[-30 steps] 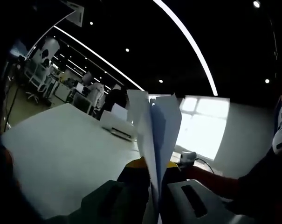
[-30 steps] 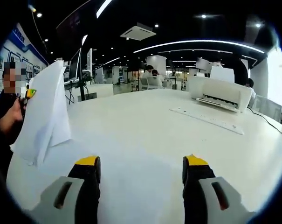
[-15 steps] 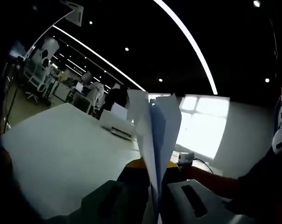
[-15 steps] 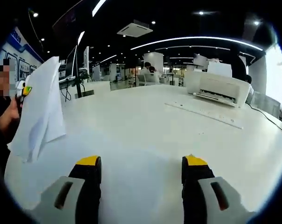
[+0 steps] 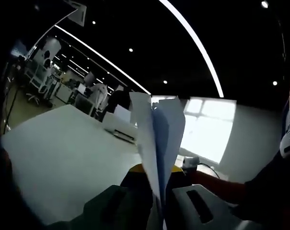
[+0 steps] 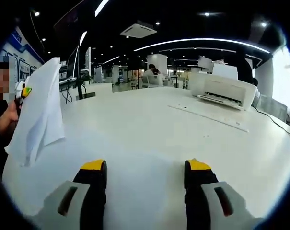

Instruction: Organize the stack of printing papers by aligning and flattening the scattered papers on the table

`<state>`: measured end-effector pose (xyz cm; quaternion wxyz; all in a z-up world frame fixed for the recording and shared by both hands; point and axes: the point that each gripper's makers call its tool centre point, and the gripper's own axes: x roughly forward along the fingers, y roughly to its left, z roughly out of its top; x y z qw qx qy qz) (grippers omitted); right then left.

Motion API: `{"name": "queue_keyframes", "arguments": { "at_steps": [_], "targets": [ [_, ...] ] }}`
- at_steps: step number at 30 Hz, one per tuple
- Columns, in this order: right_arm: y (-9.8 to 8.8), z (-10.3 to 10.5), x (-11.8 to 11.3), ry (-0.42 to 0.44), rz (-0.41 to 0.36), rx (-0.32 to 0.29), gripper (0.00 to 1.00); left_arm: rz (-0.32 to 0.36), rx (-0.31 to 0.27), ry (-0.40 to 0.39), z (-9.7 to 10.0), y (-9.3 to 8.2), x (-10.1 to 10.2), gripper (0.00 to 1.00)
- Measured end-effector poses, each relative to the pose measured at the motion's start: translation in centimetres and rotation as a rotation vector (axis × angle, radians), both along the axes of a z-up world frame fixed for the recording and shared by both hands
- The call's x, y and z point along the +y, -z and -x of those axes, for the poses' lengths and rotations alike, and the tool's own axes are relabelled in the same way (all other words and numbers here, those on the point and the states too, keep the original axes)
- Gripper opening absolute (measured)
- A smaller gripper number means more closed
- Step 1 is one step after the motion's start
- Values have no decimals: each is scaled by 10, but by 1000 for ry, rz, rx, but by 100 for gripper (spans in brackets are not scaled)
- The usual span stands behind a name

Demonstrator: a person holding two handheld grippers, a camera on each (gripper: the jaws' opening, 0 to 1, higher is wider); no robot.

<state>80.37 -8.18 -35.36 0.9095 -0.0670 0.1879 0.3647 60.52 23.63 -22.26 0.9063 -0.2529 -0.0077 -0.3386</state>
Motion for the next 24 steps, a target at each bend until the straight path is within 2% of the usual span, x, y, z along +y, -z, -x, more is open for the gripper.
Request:
{"name": "queue_keyframes", "arguments": {
  "at_steps": [3,5,21,22,24],
  "targets": [
    [0,1,5,-24,-5,-5,52,1,-2,0,1,0,1,6],
    [1,1,7,-29,-5,-1,49,4,-3,1,2,0,2,6],
    [0,-7,7,-30,-10,-2,48,-1,-1,8,2,-1,-1,6],
    [0,-7,7,-30,-10,-3,46,-1,-1,9,2,-1,-1,6],
    [-1,-2,13,-56,-14,-1,31,-1,-2,10,2,-1,-1,6]
  ]
}}
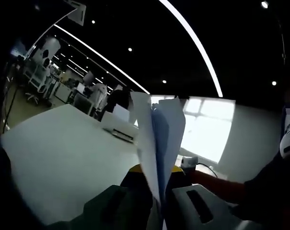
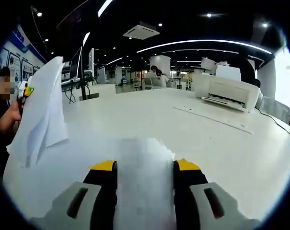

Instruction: Organize the stack of printing papers by aligning and flattening the scattered papers on the table

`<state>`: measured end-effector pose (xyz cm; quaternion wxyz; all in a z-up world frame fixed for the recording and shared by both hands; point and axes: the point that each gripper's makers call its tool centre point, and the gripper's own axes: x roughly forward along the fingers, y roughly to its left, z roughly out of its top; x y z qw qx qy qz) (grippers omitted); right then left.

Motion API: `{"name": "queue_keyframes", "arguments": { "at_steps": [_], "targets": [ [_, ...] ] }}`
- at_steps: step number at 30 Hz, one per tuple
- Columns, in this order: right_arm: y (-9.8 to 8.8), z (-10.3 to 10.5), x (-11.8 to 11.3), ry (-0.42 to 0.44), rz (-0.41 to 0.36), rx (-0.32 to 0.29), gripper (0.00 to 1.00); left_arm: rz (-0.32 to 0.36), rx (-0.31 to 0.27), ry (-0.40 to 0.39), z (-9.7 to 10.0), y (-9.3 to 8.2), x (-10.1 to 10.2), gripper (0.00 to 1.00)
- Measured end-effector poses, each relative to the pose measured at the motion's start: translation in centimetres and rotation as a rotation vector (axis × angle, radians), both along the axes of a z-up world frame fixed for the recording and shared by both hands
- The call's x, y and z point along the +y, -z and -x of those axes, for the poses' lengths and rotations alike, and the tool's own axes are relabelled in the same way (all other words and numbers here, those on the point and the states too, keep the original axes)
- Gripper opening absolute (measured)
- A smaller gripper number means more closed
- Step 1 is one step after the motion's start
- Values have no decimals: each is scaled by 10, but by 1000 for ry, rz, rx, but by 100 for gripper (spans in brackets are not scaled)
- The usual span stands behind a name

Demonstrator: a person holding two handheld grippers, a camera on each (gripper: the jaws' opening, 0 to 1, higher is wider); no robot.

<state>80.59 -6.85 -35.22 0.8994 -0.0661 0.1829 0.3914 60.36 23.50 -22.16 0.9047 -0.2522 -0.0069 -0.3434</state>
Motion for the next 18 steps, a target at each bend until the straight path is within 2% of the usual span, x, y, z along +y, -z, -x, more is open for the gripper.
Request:
{"name": "queue_keyframes", "arguments": {
  "at_steps": [2,7,14,18],
  "targets": [
    [-1,3,4,-14,-5,3,26,-1,-1,1,0,0,0,6],
    [-1,4,2,-13,-12,8,24,-2,-2,-1,1,-1,2,6],
    [-5,9,-6,20,-67,74,9,7,2,-11,0,-1,7,6],
    [-19,15,-6,29,-168,98,7,7,4,-14,0,-1,7,6]
  ]
}}
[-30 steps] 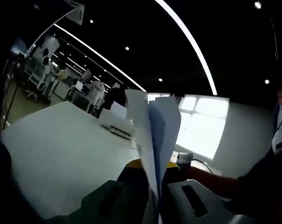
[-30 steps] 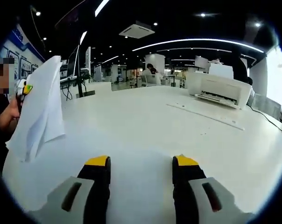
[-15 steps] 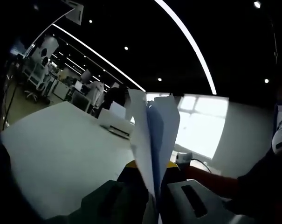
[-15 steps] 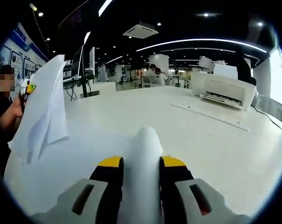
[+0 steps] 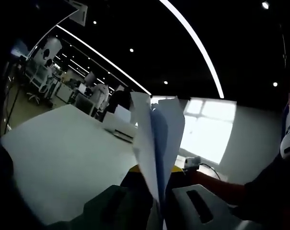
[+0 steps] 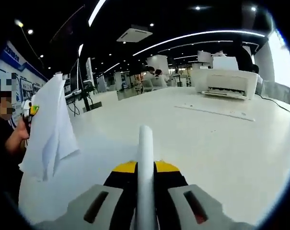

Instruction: Organize the stack of printing papers by aligning and flattening the scattered papers on the table

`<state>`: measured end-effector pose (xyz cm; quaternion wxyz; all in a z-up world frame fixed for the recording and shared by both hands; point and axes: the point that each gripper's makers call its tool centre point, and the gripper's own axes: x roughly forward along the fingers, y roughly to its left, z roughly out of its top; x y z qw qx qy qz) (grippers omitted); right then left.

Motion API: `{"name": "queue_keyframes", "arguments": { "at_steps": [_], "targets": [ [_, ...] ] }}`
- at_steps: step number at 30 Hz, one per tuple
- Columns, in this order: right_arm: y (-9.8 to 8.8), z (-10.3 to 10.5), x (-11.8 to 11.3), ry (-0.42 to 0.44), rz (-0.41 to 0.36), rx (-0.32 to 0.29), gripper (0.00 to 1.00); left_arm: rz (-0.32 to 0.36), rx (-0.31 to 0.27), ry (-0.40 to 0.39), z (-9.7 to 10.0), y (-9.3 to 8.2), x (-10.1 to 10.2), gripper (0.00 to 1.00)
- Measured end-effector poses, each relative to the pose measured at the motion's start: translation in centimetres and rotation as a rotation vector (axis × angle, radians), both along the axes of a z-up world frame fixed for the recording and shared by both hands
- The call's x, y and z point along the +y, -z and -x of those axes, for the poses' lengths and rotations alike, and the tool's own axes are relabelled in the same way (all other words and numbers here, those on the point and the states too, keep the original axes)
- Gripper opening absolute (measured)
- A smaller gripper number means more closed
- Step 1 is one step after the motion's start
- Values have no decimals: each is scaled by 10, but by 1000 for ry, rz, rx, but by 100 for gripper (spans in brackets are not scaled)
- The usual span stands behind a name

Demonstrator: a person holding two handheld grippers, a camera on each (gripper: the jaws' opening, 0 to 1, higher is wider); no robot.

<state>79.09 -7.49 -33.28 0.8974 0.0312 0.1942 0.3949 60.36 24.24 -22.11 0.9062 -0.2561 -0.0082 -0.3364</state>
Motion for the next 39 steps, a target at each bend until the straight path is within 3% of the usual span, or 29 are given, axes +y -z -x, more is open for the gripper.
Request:
{"name": "queue_keyframes", "arguments": {
  "at_steps": [9,28,39],
  "targets": [
    [-45,14,-16,48,-155,-75,7,4,-4,-2,-1,-1,-1,6],
    [-154,40,-35,52,-343,-300,5,-2,-31,-8,-3,-10,-6,6],
    [-187,55,-47,54,-395,-372,4,5,-38,-20,-4,-9,-7,6]
  ]
}}
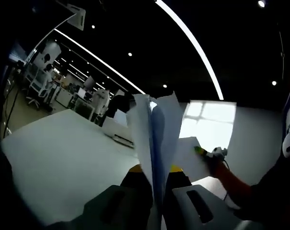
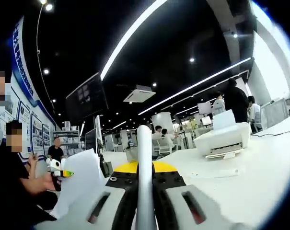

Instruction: Organize the stack of printing papers by aligning and flattening the scattered papers on the table

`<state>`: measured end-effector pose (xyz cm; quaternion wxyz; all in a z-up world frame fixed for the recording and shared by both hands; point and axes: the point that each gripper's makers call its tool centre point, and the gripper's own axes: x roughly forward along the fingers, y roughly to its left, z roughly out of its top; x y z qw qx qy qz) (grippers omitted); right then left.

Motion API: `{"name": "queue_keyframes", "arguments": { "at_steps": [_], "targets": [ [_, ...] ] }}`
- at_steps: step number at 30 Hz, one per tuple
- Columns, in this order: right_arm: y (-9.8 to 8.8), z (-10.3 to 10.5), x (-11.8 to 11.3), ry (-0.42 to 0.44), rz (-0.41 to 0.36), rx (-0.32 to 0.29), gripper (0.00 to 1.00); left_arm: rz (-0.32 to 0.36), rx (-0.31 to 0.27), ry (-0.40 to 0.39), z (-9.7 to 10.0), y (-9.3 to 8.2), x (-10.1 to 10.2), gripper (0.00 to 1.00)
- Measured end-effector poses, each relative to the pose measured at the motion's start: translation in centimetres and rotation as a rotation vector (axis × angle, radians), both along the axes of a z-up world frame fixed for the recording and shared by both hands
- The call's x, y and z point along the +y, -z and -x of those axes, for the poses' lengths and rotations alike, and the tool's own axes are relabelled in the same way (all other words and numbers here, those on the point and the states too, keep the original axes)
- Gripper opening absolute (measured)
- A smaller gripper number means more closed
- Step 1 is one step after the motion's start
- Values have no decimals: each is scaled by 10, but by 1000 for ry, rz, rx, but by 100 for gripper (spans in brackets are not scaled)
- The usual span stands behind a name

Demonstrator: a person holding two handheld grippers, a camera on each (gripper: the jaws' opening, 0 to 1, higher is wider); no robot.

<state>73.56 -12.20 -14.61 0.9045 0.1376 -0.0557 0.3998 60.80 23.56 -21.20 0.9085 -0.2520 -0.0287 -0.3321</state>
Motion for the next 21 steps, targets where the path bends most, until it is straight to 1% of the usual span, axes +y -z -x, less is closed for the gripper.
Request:
{"name": "queue_keyframes", "arguments": {
  "at_steps": [4,7,13,21],
  "targets": [
    [-9,0,-4,13,4,-18,4,0,0,-2,-1,0,-1,6],
    [-18,3,-5,12,-8,-35,4,5,1,-7,-2,0,-1,6],
    [-35,13,1,-7,-16,-74,4,11,6,-18,-3,2,-3,6],
    [-54,26,10,-41,-35,-109,3,19,11,-36,-6,3,-3,6]
  ]
}}
